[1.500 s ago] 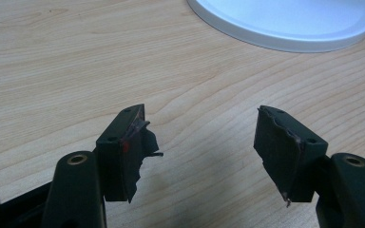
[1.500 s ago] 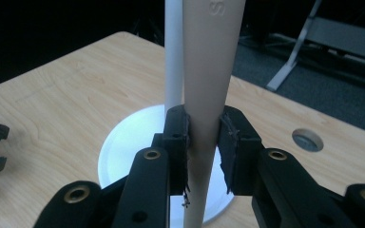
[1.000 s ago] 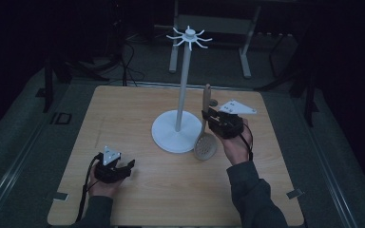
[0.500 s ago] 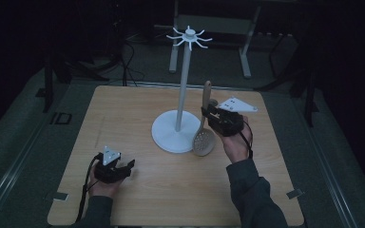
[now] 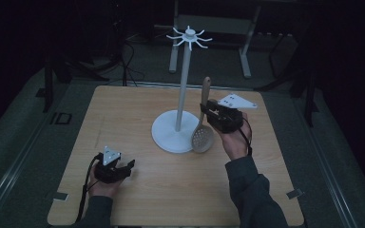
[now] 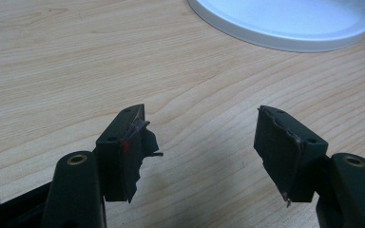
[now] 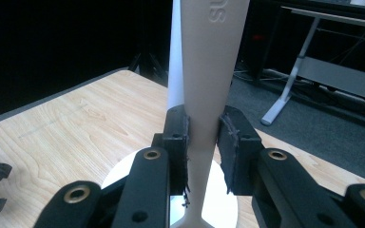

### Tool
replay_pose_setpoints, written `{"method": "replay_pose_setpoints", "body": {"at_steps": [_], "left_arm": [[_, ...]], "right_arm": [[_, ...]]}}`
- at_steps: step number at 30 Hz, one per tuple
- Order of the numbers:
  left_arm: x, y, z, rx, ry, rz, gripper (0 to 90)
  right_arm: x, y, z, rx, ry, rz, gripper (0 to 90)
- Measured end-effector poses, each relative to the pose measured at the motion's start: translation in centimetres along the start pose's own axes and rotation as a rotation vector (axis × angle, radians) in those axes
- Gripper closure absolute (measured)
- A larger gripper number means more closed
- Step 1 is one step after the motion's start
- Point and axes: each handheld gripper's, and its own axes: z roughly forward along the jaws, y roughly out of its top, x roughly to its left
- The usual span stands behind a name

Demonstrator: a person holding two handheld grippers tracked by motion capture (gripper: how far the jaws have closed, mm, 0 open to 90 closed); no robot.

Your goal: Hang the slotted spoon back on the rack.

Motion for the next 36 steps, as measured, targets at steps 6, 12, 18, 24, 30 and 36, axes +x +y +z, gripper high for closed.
{"method": "replay_pose_setpoints", "body": {"at_steps": [6,12,18,24,30,36], "left_arm": [[0.0,0.0,0.0,0.002,0.0,0.001,35.7],[0.0,0.0,0.0,0.0,0.001,-0.001,35.7],[0.0,0.0,0.0,0.0,0.002,-0.003,35.7],[0.1,0.0,-0.1,0.0,0.002,-0.003,35.7],[0.1,0.0,-0.1,0.001,0.003,-0.002,35.7],[0.2,0.0,-0.1,-0.003,0.003,-0.007,35.7]], "right_arm": [[-0.1,0.3,0.0,-0.005,-0.002,-0.003,74.0],[-0.1,0.7,-0.1,-0.012,-0.004,-0.005,74.0],[-0.1,1.3,-0.2,-0.021,-0.01,-0.012,74.0],[-0.3,1.9,-0.3,-0.039,-0.011,-0.001,74.0],[-0.4,2.6,-0.4,-0.054,-0.014,0.003,74.0],[-0.5,3.2,-0.4,-0.062,-0.015,0.009,73.9]]}}
